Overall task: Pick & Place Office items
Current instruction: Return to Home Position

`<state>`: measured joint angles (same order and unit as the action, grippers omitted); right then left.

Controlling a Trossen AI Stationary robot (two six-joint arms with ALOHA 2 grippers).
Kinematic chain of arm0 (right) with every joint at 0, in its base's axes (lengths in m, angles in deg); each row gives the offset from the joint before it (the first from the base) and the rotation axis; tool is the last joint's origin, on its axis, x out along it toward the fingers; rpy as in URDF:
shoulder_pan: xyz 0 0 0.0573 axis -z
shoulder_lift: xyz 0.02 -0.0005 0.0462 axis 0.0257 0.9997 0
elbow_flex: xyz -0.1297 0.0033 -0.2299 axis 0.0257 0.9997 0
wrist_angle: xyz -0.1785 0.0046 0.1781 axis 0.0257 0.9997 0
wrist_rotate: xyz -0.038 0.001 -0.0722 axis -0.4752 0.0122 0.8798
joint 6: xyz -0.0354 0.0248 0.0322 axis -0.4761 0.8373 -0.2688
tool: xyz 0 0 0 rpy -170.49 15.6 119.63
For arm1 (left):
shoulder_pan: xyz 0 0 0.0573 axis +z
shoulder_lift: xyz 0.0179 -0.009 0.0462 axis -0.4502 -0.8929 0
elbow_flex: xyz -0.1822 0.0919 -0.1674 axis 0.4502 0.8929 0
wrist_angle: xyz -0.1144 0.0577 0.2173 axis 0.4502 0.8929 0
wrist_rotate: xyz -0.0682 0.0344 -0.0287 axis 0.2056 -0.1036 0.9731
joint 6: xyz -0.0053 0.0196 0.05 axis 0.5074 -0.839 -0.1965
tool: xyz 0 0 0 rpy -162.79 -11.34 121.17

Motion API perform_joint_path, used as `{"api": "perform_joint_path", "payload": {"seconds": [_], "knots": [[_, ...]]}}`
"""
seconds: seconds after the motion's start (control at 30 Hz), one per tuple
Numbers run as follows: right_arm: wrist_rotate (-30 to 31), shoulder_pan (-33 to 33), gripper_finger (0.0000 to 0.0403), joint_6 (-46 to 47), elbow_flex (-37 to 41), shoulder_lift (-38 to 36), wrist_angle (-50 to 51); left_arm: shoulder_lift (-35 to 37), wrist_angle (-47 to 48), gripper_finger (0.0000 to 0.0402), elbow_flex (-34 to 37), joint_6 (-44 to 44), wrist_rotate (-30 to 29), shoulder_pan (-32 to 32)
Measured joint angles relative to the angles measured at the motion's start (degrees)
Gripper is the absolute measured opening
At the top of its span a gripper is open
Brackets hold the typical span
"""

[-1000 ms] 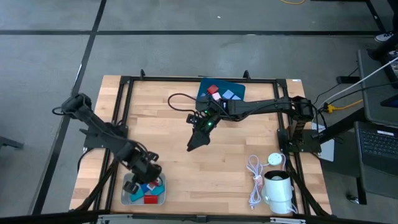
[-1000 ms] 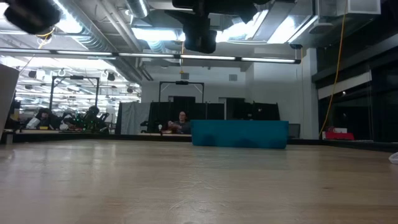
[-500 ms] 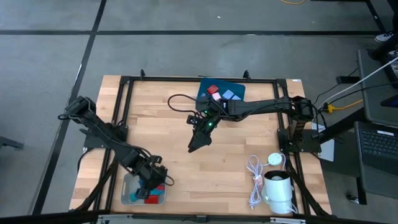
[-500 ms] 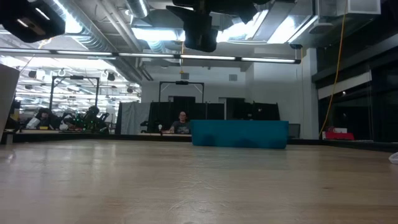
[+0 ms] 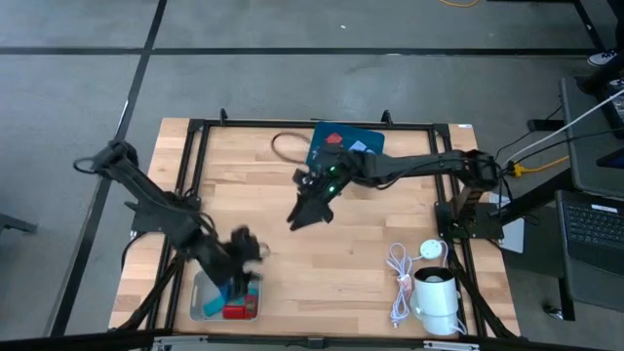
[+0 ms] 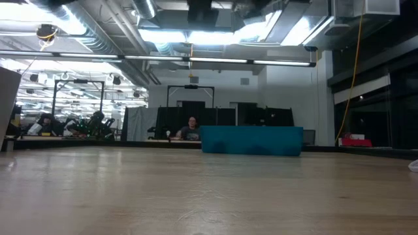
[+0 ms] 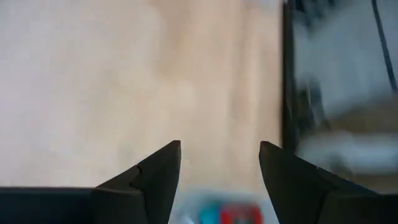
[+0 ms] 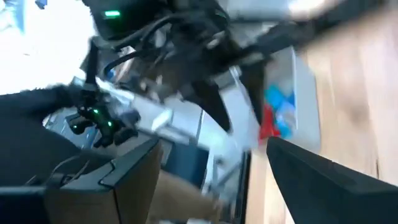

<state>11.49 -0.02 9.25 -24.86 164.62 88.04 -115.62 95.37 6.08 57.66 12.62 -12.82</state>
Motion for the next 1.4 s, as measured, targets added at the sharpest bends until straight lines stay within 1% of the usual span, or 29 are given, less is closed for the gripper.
{"api": "perform_joint_path", "payload": {"seconds": [0.07,0.17,0.23,0.3,0.33,0.4,0.5,0.53,0.6,0.67,0.73,0.8,0.83,0.87,0.97,1.0,1.03,1.07,1.1,1.17,1.2,1.23,1.27,1.3,1.33,1.4], "knots": [[2.4,0.9,0.0295,-0.9,0.0,-2.2,-1.6,4.7,1.4,0.0212,0.0,1.4,-9.4,0.5],[8.0,2.9,0.0295,-2.4,0.0,-6.4,-0.4,12.3,1.9,0.0212,0.0,3.8,-26.0,1.1],[11.2,4.3,0.0295,-2.7,0.0,-9.7,2.0,17.3,0.6,0.0212,0.0,3.4,-36.9,1.2],[13.6,5.2,0.0295,-3.2,0.0,-13.5,4.3,22.1,-1.4,0.0212,0.0,0.9,-45.5,1.0],[14.2,5.6,0.0295,-3.4,0.0,-15.3,5.1,24.2,-2.3,0.0212,0.0,-0.7,-48.5,0.9],[16.3,6.0,0.0295,-4.5,0.0,-19.6,6.2,28.2,-4.5,0.0212,0.0,-3.5,-52.1,0.6],[22.9,5.3,0.0295,-9.4,0.0,-26.1,7.1,32.7,-7.5,0.0212,0.0,-5.0,-56.0,0.0],[25.2,4.9,0.0295,-11.0,0.0,-28.2,7.5,33.8,-8.3,0.0212,0.0,-5.2,-56.3,-0.1],[27.9,2.8,0.0295,-13.5,0.0,-32.0,8.6,35.3,-9.1,0.0212,0.0,-6.4,-56.1,-0.2],[28.1,1.3,0.0295,-17.0,0.0,-34.9,9.3,36.0,-9.2,0.0212,0.0,-9.2,-53.7,-0.2],[27.1,0.5,0.0295,-22.2,0.0,-37.0,10.1,36.4,-8.0,0.0212,0.0,-15.7,-52.7,-0.1],[24.6,-0.1,0.0295,-24.1,0.0,-39.0,12.0,36.6,-5.7,0.0212,0.0,-19.8,-51.6,0.1],[23.6,-0.2,0.0295,-25.0,0.0,-39.5,12.1,36.3,-5.7,0.0212,0.0,-21.1,-52.0,0.2],[22.8,-0.4,0.0295,-25.8,0.0,-40.0,12.2,36.2,-5.8,0.0212,0.0,-21.3,-53.2,0.4],[22.4,-0.5,0.0295,-25.3,0.0,-40.6,10.1,36.2,-7.9,0.0212,0.0,-15.7,-56.0,0.9],[22.7,-0.5,0.0295,-24.8,0.0,-40.8,8.9,36.2,-8.3,0.0212,0.0,-15.3,-56.0,1.1],[22.9,-0.5,0.0295,-23.4,0.0,-41.0,7.8,36.2,-8.4,0.0212,0.0,-17.9,-54.4,1.2],[23.1,-0.4,0.0295,-22.1,0.0,-41.3,7.2,36.3,-8.5,0.0212,0.0,-21.3,-51.2,1.3],[23.2,-0.4,0.0295,-21.3,0.0,-41.7,7.2,36.4,-8.8,0.0212,0.0,-24.0,-46.8,1.4],[21.3,-0.3,0.0295,-21.0,0.0,-42.6,8.2,36.4,-10.3,0.0212,0.0,-25.8,-35.3,1.7],[19.4,-0.4,0.0295,-23.2,0.0,-43.1,8.9,36.3,-12.3,0.0212,0.0,-26.8,-29.1,2.0],[18.3,-0.7,0.0295,-26.3,0.0,-43.7,10.3,36.1,-14.1,0.0212,0.0,-28.0,-24.5,2.1],[18.2,-1.3,0.0295,-29.7,0.0,-44.3,12.2,35.7,-16.2,0.0213,0.2,-29.2,-22.0,2.2],[19.1,-2.6,0.0295,-32.2,0.0,-45.0,14.9,35.1,-18.9,0.0214,0.8,-30.9,-20.8,2.3],[21.4,-4.0,0.0295,-33.8,0.0,-45.6,17.5,34.6,-21.7,0.0216,1.8,-32.8,-19.7,2.4],[27.9,-6.1,0.0295,-36.9,0.8,-46.8,22.1,33.2,-28.3,0.0218,4.6,-36.7,-14.7,2.4]]}}
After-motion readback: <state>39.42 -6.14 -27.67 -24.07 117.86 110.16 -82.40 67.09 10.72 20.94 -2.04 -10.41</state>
